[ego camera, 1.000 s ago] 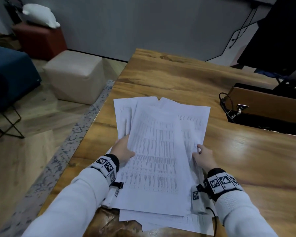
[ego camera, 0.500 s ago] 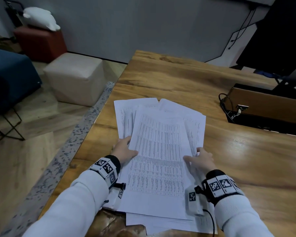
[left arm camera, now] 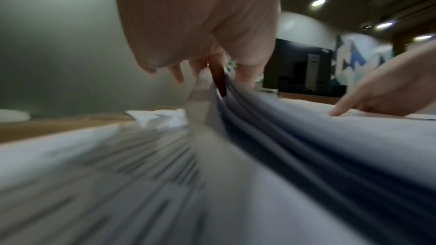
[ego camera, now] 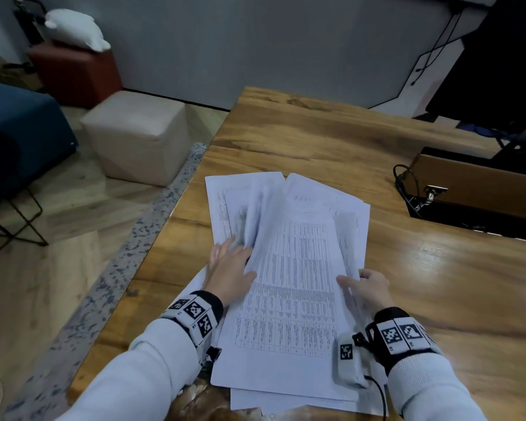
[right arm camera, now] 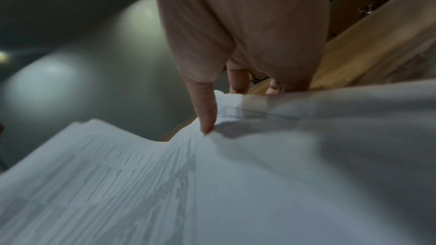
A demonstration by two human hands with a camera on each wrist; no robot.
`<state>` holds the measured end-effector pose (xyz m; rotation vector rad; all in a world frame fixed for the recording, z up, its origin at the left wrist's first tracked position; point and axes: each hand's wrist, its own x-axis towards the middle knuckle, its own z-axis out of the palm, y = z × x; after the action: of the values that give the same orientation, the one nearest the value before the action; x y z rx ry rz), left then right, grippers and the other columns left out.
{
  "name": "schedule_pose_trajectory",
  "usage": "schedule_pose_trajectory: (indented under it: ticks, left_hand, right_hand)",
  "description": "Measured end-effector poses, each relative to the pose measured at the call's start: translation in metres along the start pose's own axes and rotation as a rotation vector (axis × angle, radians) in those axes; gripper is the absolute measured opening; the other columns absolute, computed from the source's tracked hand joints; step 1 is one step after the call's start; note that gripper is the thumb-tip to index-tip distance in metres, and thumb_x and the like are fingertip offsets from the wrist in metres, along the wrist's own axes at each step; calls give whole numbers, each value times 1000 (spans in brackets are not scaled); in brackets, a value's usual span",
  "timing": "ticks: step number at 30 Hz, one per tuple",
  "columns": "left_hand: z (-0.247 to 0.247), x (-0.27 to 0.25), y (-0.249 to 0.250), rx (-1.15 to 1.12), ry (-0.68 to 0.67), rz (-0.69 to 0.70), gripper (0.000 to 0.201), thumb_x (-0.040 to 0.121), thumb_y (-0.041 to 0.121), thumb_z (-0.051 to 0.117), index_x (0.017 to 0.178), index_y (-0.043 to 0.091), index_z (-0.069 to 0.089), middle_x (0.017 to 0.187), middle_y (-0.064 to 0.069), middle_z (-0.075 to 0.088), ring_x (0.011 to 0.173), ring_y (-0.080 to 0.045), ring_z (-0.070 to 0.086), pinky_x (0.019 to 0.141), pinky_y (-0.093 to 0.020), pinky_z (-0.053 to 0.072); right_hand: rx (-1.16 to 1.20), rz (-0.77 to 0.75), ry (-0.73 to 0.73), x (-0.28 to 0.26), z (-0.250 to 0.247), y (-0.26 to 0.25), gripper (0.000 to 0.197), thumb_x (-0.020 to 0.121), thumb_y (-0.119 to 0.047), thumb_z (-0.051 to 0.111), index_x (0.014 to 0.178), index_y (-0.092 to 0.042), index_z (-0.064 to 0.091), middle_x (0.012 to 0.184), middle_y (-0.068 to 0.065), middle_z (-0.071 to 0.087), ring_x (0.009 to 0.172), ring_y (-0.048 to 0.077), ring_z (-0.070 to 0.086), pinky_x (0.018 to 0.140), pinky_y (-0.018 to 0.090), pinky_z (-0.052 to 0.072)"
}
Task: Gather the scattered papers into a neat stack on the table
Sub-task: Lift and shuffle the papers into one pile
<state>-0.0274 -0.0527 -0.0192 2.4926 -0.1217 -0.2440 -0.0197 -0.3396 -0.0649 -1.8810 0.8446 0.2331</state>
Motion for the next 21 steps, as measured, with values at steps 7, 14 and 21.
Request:
schedule_pose_trajectory:
  ticks: [7,14,21]
  left_hand:
    - [-1,-2,13,-700,-51,-218,93,87,4,57,145,33,-9,153,-6,24,134,-26,37,107,-38,36]
    - [14,-2,20,-831,-181,-337,80,79,19,68,144,15,22,146,-7,42,132,-25,43,111,-43,35]
    - [6,5,25,-430,-297,-336,86,68,42,68,142,20,28,145,-9,29,135,-32,32,113,-45,31]
  right_hand:
    - [-21,-12,-49,-14,1,-15,53,56,-51,68,89,-10,68,108,15,65,89,31,68,76,38,57]
    - [-1,-85,-99,-36,6,-33,52,84,-43,54,114,-1,56,105,12,60,97,30,60,85,42,51]
    - [93,-139,-152,-48,2,-33,28,85,-4,60,112,-5,53,103,13,68,91,30,68,82,46,56]
